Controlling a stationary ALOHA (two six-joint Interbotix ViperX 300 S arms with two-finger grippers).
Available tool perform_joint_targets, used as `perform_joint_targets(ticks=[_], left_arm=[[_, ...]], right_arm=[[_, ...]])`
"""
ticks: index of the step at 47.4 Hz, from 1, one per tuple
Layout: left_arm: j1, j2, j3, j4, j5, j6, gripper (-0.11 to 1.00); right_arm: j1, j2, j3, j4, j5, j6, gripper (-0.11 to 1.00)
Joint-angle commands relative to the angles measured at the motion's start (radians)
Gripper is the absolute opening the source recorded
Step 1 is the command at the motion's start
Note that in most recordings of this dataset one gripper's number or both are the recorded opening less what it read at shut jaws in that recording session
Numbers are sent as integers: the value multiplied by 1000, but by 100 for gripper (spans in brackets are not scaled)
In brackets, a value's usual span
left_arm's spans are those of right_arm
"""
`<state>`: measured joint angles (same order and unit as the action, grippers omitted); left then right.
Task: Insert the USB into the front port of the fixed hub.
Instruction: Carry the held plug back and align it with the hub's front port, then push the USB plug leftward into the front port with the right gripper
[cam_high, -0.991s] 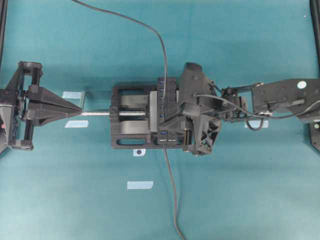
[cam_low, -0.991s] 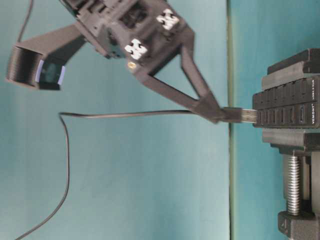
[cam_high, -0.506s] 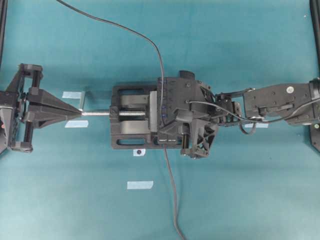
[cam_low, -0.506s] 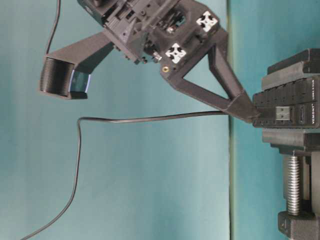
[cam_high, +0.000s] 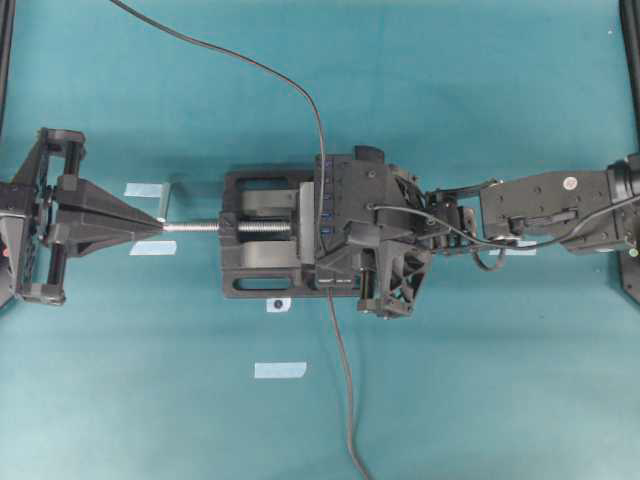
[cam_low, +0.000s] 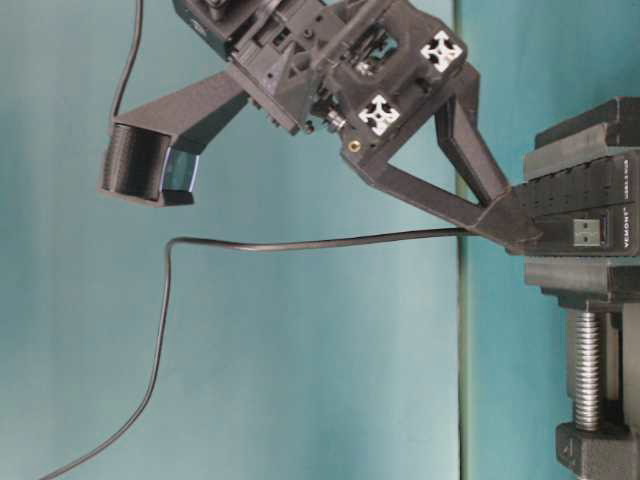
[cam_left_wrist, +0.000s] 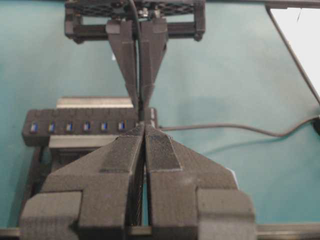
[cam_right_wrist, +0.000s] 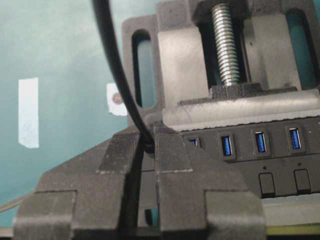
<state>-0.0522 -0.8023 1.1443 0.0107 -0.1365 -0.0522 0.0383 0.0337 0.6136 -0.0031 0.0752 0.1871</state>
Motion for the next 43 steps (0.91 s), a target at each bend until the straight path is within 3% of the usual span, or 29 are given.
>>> perform_joint_targets(ticks=[1,43], left_arm=[[-2,2,-11,2,-11,0,0],[-2,2,-14,3,-11,0,0]], right_arm=[[2,-11,-9,2,-6,11,3],[-8,2,-41,-40,95,3,3]])
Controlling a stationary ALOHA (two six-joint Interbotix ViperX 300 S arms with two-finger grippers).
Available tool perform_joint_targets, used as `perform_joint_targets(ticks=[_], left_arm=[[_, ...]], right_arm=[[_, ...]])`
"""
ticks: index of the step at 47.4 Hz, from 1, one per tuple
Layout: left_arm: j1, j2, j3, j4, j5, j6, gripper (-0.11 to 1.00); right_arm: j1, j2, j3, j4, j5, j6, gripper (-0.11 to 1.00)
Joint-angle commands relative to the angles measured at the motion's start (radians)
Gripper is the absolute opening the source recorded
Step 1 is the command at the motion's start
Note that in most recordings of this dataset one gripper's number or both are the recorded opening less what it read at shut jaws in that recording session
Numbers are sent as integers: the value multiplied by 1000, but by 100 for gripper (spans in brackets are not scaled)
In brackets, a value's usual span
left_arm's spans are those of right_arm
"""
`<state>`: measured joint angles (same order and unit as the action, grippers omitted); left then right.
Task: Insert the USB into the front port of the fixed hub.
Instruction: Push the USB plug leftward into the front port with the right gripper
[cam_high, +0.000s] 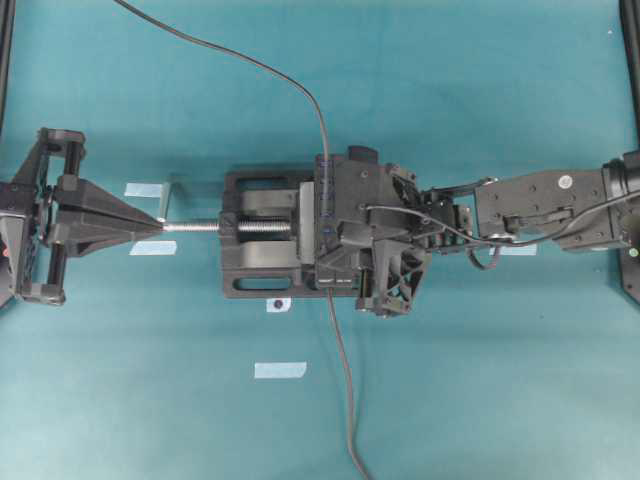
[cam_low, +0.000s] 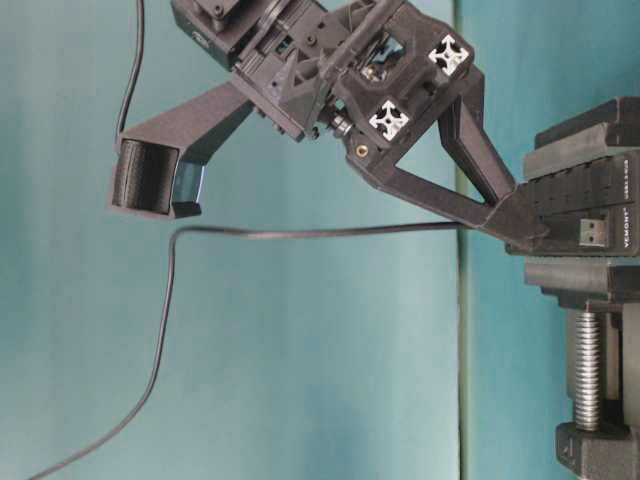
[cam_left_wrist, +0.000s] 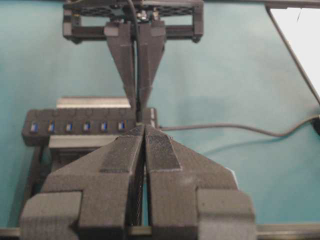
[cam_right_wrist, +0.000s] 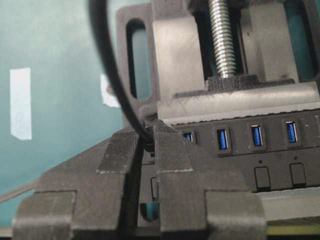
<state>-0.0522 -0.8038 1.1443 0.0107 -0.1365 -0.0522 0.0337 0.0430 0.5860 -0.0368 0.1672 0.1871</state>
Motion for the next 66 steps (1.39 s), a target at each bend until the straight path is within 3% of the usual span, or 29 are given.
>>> perform_joint_targets(ticks=[1,14,33,66], left_arm=[[-2,3,-14,2,-11,0,0],[-2,3,-14,2,-11,0,0],[-2,2,-14,2,-12,-2,0],[-2,2,-9,2,-17,-2,0]], right_arm=[[-2,-8,-14,-6,3,3,3],[-2,-9,-17,-6,9,3,3],[-2,-9,-71,-12,110,2,3],[8,25,-64,-12,95,6,3]])
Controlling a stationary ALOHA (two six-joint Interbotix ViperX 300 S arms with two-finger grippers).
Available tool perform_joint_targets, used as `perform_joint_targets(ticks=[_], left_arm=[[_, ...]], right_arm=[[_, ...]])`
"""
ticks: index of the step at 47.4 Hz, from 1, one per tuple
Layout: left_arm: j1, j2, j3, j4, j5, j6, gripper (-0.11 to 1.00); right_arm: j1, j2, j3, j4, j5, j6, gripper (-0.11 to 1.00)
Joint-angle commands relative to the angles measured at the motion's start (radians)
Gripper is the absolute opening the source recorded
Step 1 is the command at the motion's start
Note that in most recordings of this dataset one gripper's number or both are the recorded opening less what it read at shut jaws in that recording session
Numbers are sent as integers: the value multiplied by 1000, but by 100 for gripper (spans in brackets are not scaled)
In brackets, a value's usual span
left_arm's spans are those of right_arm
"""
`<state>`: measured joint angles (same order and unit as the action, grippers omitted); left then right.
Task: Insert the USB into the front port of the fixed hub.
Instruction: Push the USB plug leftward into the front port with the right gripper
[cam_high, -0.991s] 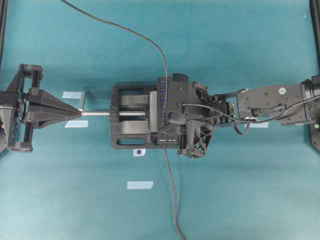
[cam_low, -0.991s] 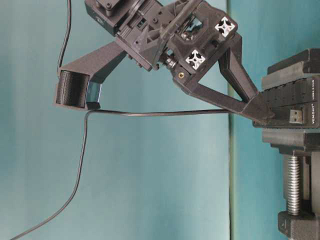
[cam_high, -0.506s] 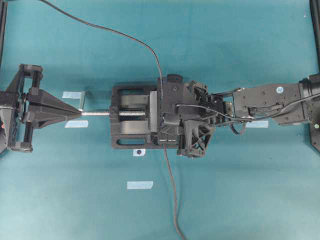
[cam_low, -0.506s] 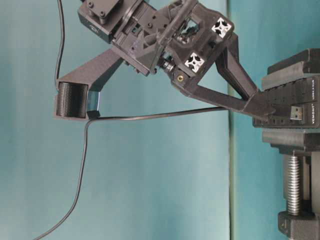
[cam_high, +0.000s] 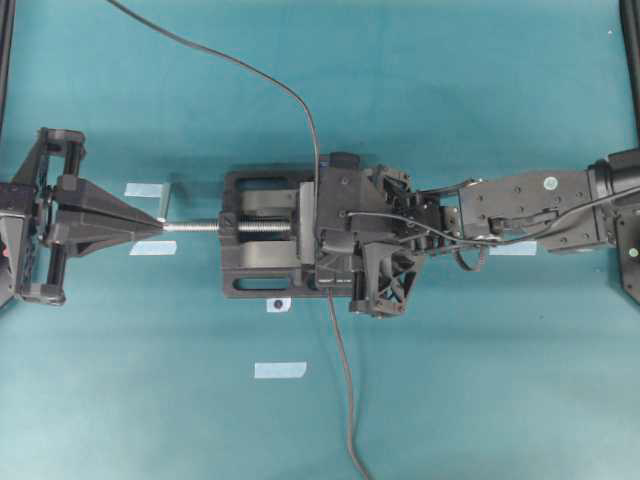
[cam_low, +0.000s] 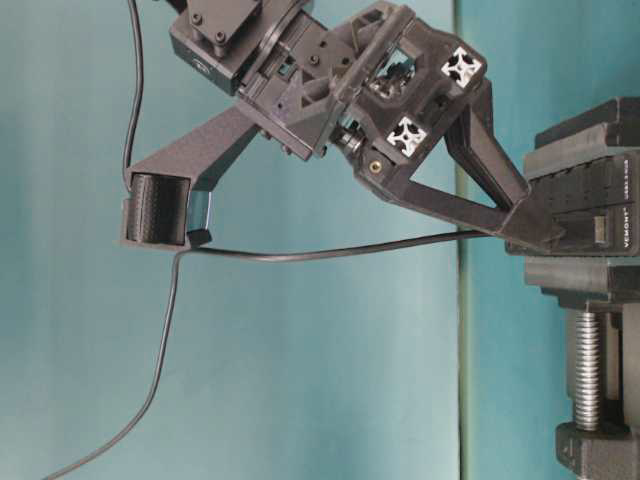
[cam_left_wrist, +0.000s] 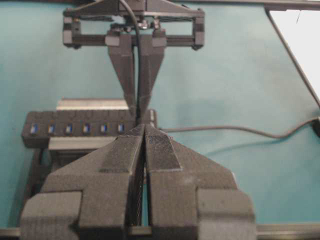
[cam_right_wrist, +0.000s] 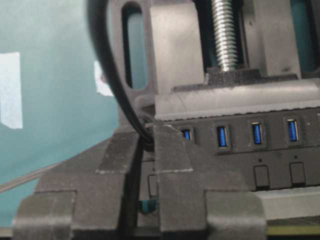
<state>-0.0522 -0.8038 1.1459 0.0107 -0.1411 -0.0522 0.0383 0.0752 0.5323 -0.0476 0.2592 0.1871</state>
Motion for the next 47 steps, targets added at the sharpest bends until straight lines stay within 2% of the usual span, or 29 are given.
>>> perform_joint_targets(ticks=[1,47], left_arm=[[-3,3,-11,2,-12,-2,0],[-3,6,-9,2,-25,-3,0]], right_arm=[[3,-5,-9,-2,2,8,3],[15,28,21,8,8,11,3]])
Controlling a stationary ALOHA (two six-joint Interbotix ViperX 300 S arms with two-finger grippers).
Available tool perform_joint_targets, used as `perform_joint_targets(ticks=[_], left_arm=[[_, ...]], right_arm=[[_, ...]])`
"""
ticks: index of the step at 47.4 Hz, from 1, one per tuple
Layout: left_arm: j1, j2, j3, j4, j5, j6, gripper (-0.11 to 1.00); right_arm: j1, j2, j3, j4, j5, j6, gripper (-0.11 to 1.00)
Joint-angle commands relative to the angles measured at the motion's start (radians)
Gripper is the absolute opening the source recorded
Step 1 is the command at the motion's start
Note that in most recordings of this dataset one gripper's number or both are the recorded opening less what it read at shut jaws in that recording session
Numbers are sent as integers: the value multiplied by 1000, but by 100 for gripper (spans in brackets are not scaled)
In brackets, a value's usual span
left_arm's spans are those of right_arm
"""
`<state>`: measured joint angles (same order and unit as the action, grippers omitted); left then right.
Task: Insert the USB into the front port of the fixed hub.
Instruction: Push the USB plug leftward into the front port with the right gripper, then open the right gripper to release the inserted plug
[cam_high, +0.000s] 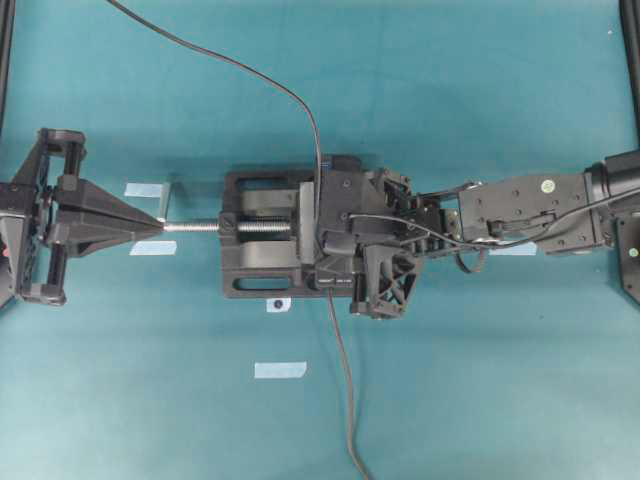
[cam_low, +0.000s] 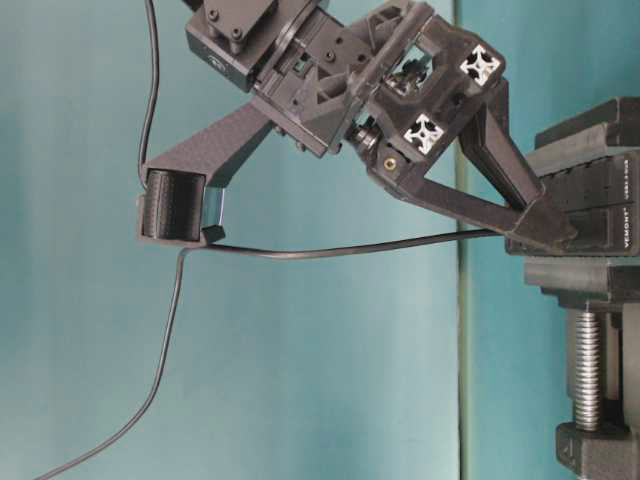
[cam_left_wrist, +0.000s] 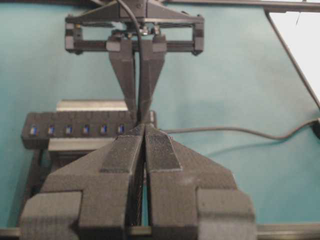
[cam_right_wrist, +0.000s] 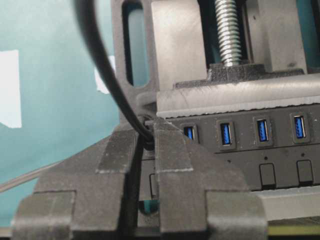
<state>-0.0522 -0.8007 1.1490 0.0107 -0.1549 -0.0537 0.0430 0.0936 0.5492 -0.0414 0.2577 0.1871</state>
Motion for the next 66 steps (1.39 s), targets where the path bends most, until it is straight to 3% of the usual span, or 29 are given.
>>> perform_joint_targets(ticks=[1,40,50,58,66], left_arm=[[-2,3,-12,3,-11,-2,0],[-2,0,-17,2,-11,-2,0],[-6,0,-17,2,-9,-2,0],[-9,0,-15,2,-11,-2,0],[-9,0,-14,2,-9,-2,0]], right_arm=[[11,8,3,2,11,11,2],[11,-5,-5,-2,-26,6,2],[14,-5,-5,-3,-31,6,7],[14,-5,-8,-3,-29,8,22],[14,-6,-9,-2,-25,9,57]])
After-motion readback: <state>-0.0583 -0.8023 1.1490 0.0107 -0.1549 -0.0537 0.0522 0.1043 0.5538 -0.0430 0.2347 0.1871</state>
